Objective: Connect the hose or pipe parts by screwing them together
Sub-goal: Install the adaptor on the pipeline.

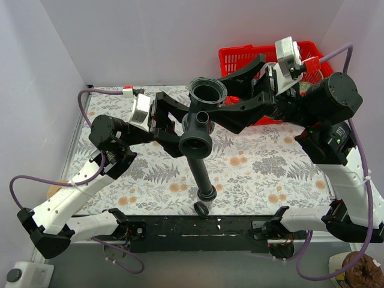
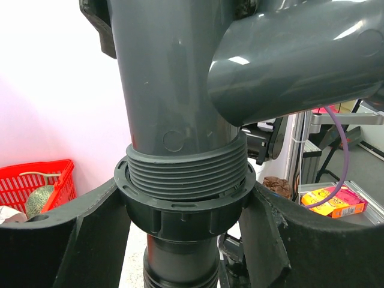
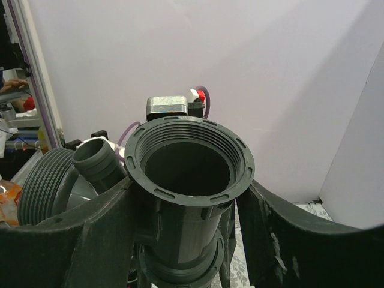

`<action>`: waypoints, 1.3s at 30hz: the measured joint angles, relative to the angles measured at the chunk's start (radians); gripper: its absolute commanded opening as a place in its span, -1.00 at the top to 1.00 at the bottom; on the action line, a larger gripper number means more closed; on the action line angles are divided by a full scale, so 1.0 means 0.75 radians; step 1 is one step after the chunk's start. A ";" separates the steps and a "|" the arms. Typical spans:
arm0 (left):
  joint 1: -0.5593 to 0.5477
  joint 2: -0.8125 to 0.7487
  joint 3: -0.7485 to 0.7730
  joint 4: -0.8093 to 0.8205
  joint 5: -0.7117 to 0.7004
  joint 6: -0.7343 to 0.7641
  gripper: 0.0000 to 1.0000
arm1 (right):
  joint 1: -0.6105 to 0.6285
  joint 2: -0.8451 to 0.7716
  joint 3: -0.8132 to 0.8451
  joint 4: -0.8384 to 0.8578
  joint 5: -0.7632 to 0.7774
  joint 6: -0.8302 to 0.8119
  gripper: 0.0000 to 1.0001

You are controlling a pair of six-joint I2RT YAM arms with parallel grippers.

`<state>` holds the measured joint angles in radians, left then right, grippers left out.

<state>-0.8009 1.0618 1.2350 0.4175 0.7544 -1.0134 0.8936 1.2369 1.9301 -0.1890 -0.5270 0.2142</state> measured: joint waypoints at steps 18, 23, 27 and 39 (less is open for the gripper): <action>0.000 0.032 0.005 -0.017 -0.022 0.001 1.00 | 0.006 -0.091 -0.175 0.112 0.076 -0.081 0.97; 0.000 0.044 0.005 -0.018 -0.019 0.010 1.00 | 0.006 -0.172 -0.347 0.268 0.136 -0.040 0.97; 0.000 0.044 0.010 -0.017 -0.027 0.020 1.00 | 0.006 -0.185 -0.375 0.319 0.157 -0.020 0.97; 0.001 0.051 0.083 -0.050 -0.082 0.123 1.00 | 0.007 -0.208 -0.410 0.393 0.219 0.013 0.97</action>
<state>-0.8005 1.1004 1.2972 0.3798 0.6926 -0.9215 0.8989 1.0813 1.6226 0.1059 -0.3630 0.2237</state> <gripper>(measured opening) 0.611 0.666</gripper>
